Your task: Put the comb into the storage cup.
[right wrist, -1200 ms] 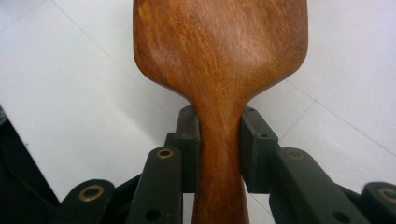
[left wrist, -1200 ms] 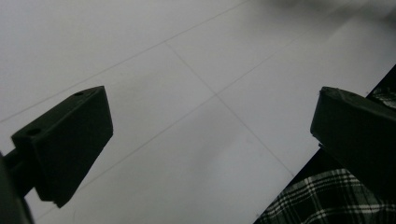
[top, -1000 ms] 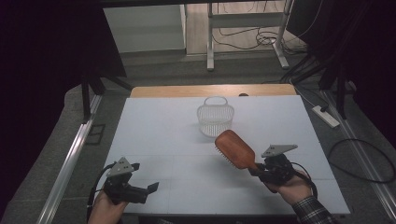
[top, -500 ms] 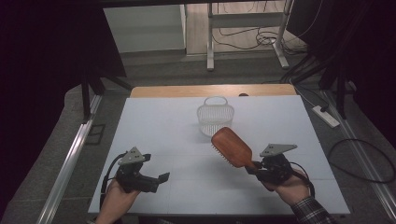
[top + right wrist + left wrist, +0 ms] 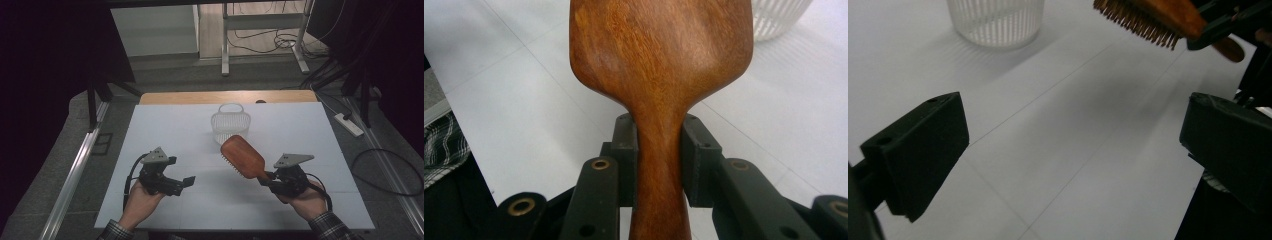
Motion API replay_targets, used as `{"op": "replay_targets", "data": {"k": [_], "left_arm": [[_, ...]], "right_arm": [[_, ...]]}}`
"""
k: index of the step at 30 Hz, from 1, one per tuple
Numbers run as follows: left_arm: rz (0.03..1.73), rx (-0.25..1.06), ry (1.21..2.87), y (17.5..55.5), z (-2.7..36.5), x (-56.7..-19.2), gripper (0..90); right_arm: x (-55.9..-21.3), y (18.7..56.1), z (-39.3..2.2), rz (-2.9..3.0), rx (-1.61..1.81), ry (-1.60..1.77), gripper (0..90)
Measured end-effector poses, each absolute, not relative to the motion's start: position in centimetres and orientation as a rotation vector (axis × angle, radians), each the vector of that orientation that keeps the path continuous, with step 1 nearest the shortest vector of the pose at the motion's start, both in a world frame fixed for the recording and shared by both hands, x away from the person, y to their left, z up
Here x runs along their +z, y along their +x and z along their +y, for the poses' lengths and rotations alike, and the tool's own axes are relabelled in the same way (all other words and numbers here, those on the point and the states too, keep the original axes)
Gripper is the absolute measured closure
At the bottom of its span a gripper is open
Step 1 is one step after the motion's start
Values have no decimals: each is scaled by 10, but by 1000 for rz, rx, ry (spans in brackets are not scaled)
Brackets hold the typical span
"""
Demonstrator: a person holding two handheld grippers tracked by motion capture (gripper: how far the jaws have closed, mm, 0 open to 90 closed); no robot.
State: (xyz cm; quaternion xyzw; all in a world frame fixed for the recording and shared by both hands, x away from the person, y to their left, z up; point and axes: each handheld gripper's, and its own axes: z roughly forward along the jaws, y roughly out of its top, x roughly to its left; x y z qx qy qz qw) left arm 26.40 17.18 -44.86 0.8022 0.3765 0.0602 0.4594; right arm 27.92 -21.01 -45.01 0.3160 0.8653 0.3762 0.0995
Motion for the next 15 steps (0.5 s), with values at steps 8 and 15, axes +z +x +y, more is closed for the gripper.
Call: {"op": "replay_targets", "data": {"k": [8,15], "left_arm": [[904,114,1968,276,159,-447,0],[896,94,1955,283,151,-448,0]], "right_arm": [[-450,278,-202,2555,1125,912,716],[-449,278,-198,2545,1142,905,717]]}}
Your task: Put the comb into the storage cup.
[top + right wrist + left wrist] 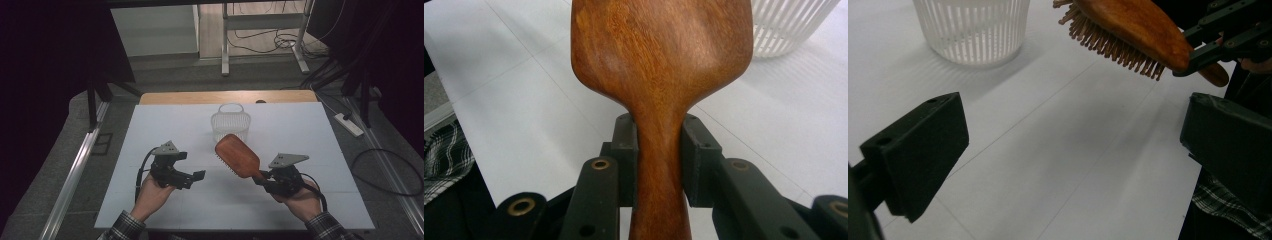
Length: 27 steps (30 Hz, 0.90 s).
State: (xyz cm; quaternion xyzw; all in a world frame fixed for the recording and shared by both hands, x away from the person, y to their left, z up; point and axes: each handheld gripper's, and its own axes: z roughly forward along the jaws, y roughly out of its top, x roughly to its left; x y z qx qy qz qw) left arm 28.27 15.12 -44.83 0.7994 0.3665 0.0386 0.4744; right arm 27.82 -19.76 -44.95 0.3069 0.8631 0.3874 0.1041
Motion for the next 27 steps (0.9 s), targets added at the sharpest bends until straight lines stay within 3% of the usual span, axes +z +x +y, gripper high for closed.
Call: {"op": "replay_targets", "data": {"k": [27], "left_arm": [[860,-16,1900,302,119,-456,0]], "right_arm": [[-452,272,-182,2507,1193,849,716]]}}
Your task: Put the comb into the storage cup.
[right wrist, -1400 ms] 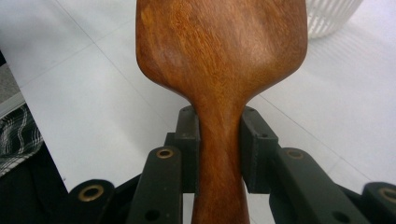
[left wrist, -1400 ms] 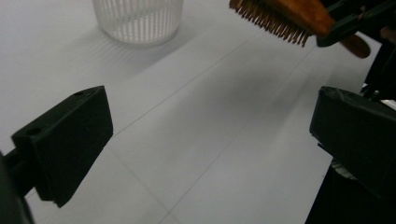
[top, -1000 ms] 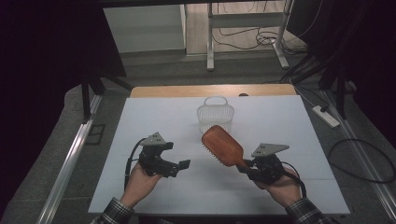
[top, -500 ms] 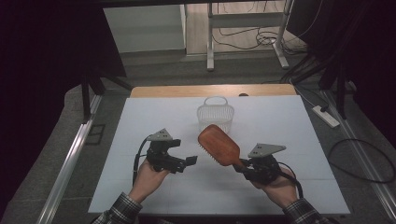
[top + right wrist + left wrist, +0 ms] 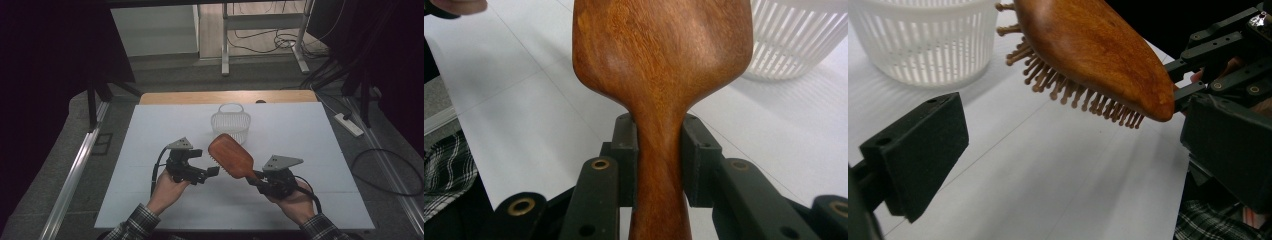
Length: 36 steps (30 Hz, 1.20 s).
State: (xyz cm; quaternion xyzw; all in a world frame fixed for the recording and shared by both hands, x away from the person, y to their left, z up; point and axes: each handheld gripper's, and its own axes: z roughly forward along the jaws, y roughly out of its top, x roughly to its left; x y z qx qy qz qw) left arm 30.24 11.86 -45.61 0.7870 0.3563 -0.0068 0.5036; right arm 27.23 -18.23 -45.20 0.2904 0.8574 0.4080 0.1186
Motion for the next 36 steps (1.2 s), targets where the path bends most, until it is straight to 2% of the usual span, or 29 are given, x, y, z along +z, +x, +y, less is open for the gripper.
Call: {"op": "replay_targets", "data": {"k": [24,36], "left_arm": [[876,-163,1841,316,94,-463,0],[900,-252,1803,319,94,-465,16]], "right_arm": [[-456,263,-171,2514,1261,778,716],[-456,260,-169,2505,1271,748,716]]}}
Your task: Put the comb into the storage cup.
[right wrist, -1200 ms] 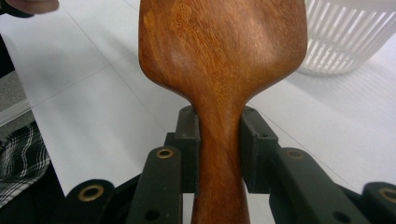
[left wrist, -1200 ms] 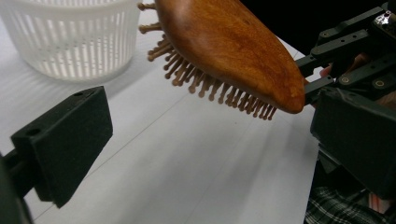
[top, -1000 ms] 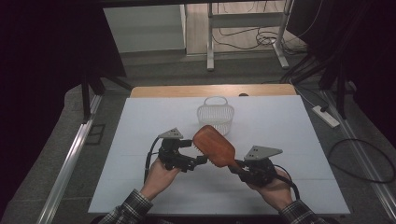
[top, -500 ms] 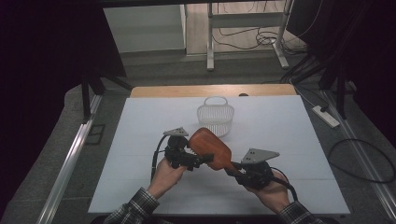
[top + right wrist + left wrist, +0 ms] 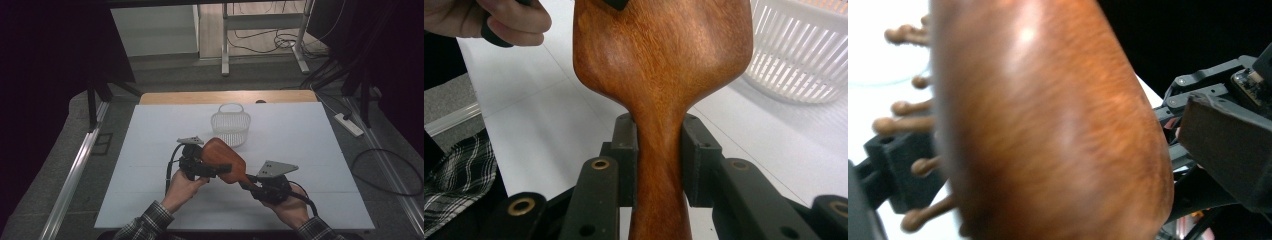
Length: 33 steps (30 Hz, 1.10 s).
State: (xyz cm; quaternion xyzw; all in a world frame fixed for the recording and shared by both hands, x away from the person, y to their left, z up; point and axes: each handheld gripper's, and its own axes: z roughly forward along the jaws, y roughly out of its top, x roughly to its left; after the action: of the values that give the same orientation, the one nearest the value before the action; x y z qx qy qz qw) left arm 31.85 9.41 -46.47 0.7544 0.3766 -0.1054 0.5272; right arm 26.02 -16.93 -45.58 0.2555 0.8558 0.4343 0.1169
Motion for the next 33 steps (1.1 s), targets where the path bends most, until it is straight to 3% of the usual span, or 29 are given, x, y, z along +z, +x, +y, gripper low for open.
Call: {"op": "replay_targets", "data": {"k": [11,22,33], "left_arm": [[918,-385,1718,320,100,-467,277],[921,-521,1625,323,107,-471,434],[887,-511,1641,320,105,-465,510]], "right_arm": [[-456,259,-169,2499,1280,725,716],[-460,261,-168,2531,1251,711,717],[-463,262,-166,2537,1209,674,711]]}}
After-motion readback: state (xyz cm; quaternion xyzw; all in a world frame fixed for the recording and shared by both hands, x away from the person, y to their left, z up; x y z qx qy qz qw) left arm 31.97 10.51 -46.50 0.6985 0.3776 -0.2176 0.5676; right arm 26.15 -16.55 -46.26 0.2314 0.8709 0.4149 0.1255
